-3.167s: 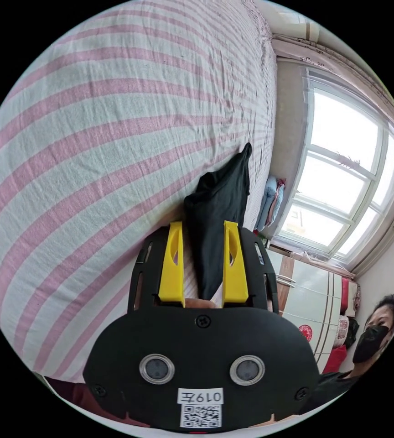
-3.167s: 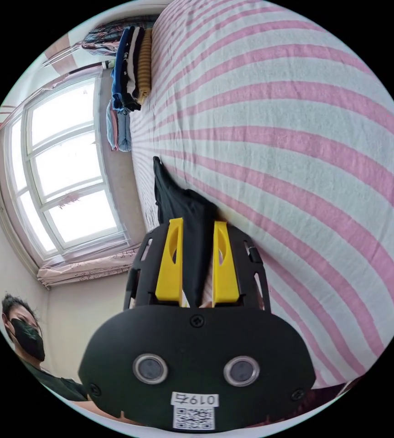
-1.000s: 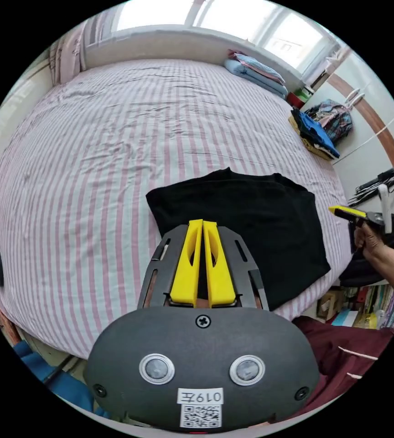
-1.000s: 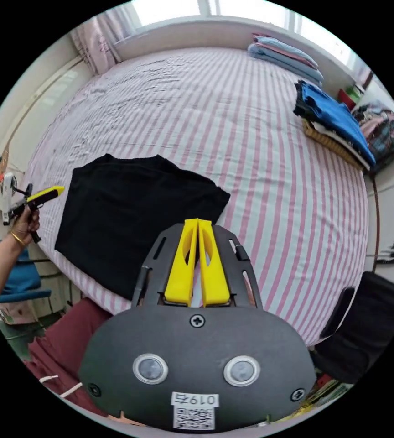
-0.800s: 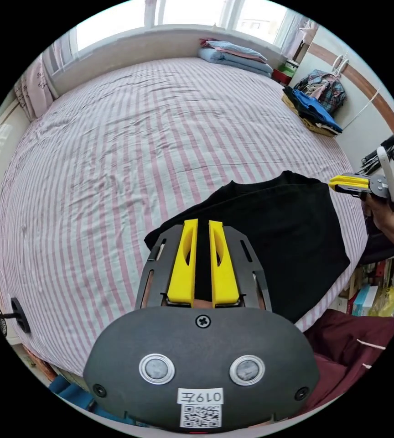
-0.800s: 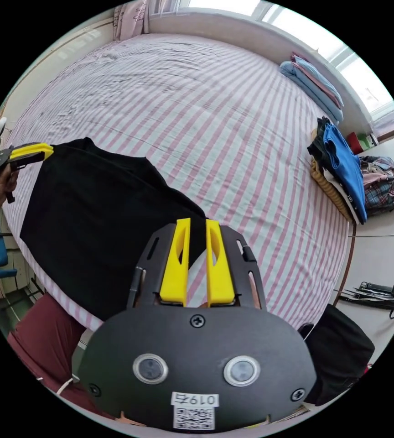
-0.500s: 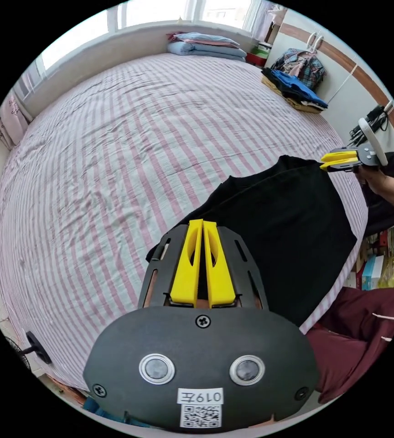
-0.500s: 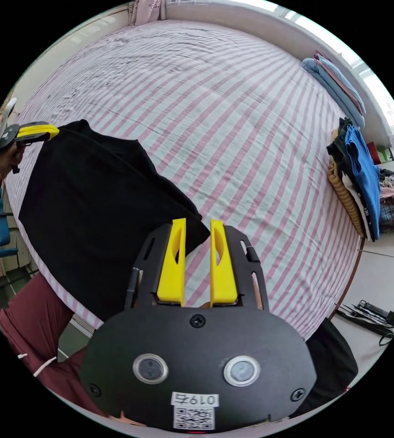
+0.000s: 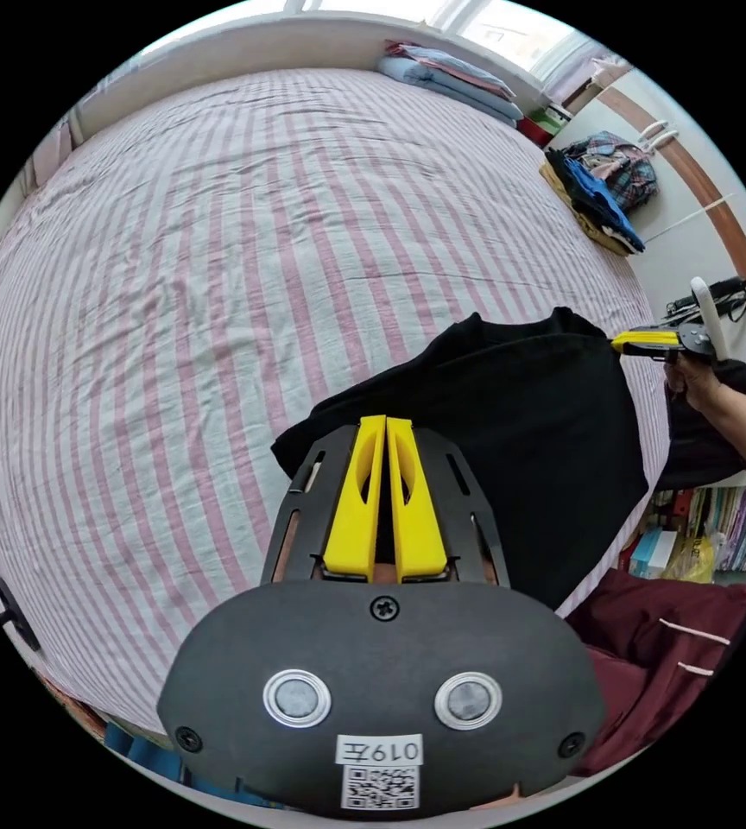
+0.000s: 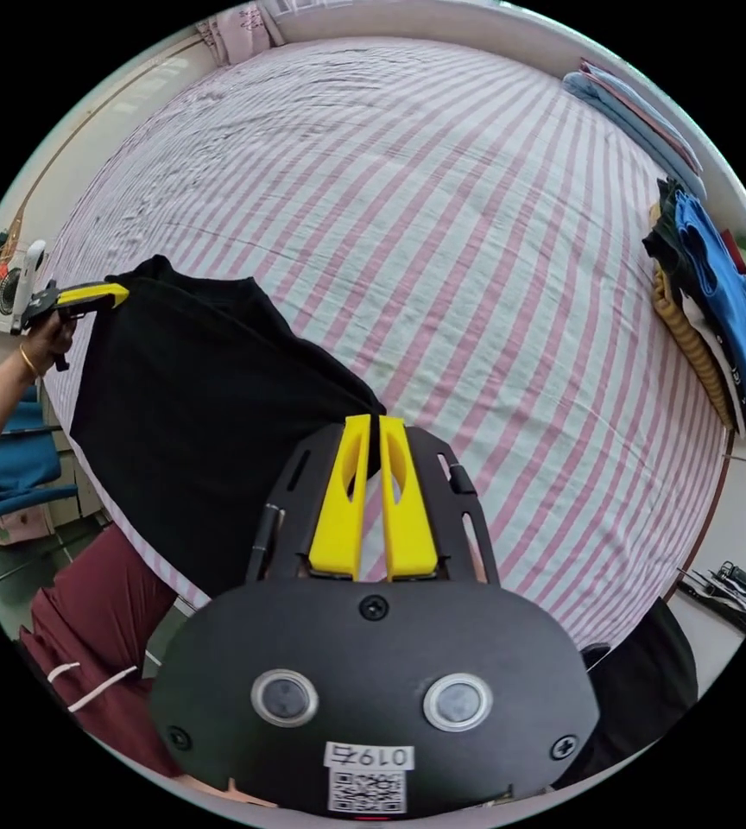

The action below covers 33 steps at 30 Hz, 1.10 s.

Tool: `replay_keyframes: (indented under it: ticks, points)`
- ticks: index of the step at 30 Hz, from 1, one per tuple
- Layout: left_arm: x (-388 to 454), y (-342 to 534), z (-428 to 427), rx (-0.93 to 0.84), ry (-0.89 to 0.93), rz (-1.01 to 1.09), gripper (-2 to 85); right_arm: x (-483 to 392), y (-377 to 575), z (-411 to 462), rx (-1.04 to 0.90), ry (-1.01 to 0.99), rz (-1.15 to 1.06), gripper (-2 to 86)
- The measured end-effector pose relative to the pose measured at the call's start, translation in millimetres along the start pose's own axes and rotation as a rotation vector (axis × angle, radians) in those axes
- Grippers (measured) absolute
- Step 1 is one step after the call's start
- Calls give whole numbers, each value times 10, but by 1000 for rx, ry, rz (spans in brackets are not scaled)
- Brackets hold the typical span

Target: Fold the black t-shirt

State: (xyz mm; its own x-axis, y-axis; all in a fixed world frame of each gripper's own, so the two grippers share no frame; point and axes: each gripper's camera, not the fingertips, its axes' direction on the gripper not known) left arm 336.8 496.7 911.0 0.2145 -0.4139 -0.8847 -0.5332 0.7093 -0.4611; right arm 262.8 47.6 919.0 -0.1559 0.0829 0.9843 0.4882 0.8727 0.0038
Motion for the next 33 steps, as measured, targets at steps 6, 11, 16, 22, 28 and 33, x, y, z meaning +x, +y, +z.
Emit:
replay_keyframes:
  ticks: [6,11,16,22,28,33]
  points:
    - [2,13,-181,61,60,-67,7,48,-26,-306,37,-8,-39,49]
    - [270,-49,-469,190,64,16,9,-231,-74,-655,170,39,-172,1]
    - [912,-326,-242,126,-39,253,10,-944,-254,-515,187,144,-336,2]
    - [1025,-575,-194,160,-132,255,18,-1041,-348,-326,157,199,-286,62]
    - [592,-698,-324,172,190,110,87,-655,-477,-334,115,-93,-239,87]
    - [387,-812,-162,20,239,102,99,-479,-586,-223,68,-192,-221,77]
